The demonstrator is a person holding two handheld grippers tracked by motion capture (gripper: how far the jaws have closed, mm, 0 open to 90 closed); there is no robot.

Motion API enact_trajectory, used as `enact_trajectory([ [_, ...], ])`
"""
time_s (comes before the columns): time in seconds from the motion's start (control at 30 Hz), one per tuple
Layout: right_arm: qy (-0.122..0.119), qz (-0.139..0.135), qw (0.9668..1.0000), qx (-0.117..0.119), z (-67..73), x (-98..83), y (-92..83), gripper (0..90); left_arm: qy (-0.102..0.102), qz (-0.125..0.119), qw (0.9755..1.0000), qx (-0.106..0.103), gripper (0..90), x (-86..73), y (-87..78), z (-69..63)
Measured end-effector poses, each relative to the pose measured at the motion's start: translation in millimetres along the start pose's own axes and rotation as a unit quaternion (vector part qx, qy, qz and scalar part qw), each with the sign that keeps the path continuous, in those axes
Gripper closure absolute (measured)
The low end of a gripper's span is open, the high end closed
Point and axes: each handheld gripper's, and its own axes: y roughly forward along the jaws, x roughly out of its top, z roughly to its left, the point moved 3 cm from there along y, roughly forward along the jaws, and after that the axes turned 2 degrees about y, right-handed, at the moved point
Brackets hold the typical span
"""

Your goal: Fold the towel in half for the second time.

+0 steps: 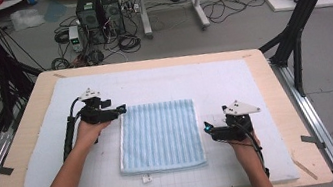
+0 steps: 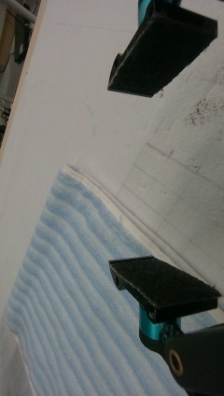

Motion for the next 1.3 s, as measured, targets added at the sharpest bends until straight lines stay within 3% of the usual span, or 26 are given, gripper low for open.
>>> enact_trajectory([
  [0.3,0.001,0.002,1.0000,0.000,-0.9,-0.5,-0.2,11.8,0.034,0.058,0.9972,0.032,42.6,-3.7,19.4,2.1],
  [0.5,0.004,0.004,1.0000,0.001,-1.1,-1.5,0.5,11.8,0.051,0.082,0.9948,0.032,48.8,-10.9,27.0,1.9],
  [0.67,0.001,0.006,1.0000,0.001,-0.9,-1.9,1.2,11.8,0.065,0.083,0.9938,0.035,54.4,-12.5,29.3,-0.3],
  [0.77,0.000,0.009,1.0000,0.002,-0.3,-2.2,2.0,11.8,0.069,0.082,0.9941,0.019,68.1,-12.8,29.0,-2.9],
  [0.83,0.000,0.010,0.9999,0.003,-0.2,-2.4,2.5,11.8,0.083,0.081,0.9932,0.010,77.6,-13.1,29.4,-6.6],
  [0.9,0.001,0.012,0.9999,0.005,-0.3,-2.7,3.1,11.8,0.090,0.078,0.9929,0.007,82.7,-13.8,29.7,-7.9],
  [1.03,0.008,0.019,0.9997,0.011,-0.8,-3.2,6.8,11.8,0.067,0.066,0.9955,-0.002,84.8,-15.7,28.5,-5.5],
  [1.3,0.010,0.036,0.9985,0.040,0.8,6.9,18.6,11.8,0.050,0.054,0.9972,-0.011,85.2,-16.5,23.8,-3.9],
])
